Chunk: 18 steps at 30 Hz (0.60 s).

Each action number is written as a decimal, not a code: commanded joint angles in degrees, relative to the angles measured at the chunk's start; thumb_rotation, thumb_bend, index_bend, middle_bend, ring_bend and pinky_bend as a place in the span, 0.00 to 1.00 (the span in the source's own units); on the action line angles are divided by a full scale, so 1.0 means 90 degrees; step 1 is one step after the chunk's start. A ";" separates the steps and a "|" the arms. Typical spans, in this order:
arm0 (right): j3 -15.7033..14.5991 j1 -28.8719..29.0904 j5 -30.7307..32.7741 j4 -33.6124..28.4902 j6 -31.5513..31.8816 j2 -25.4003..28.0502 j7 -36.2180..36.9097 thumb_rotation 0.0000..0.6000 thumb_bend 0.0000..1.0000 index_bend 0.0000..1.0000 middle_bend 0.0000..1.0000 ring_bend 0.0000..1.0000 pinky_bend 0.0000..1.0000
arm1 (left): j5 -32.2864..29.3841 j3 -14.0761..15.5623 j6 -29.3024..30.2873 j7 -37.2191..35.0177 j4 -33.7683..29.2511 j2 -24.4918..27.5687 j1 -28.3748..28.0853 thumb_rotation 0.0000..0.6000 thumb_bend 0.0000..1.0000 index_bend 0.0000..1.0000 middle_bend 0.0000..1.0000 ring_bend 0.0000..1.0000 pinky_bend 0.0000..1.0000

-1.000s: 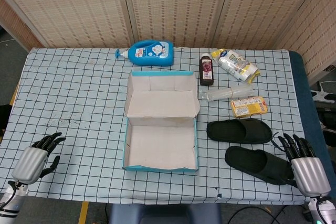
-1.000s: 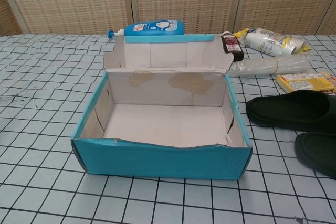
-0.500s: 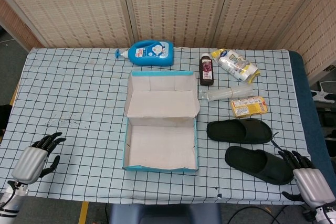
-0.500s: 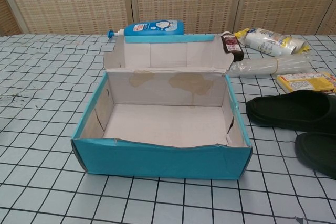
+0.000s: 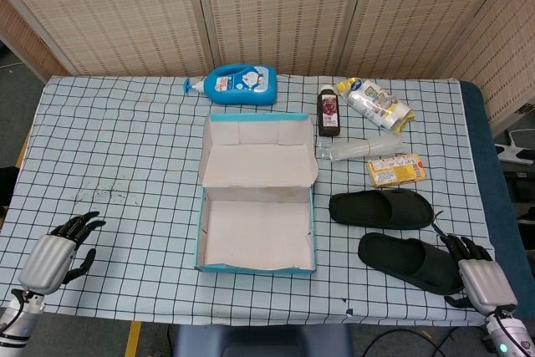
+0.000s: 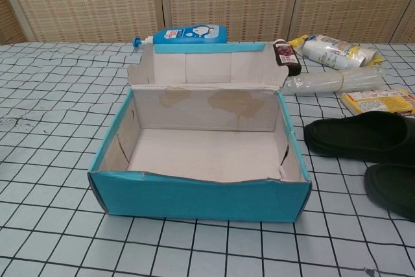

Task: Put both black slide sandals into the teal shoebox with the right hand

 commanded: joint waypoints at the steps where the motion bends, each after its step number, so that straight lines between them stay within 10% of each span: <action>1: 0.0081 0.0108 0.0192 0.0140 -0.0160 -0.0141 -0.0077 1.00 0.00 0.00 0.03 0.00 0.13 | -0.0010 0.0003 -0.0018 -0.0002 0.0001 0.0000 -0.0003 1.00 0.50 0.23 0.12 0.19 0.40; 18: 0.0181 0.0399 0.0742 0.0461 -0.0683 -0.0530 -0.0289 1.00 0.00 0.00 0.03 0.00 0.13 | 0.0003 0.0015 -0.0033 -0.0017 0.0006 0.0001 -0.0016 1.00 0.50 0.23 0.12 0.19 0.40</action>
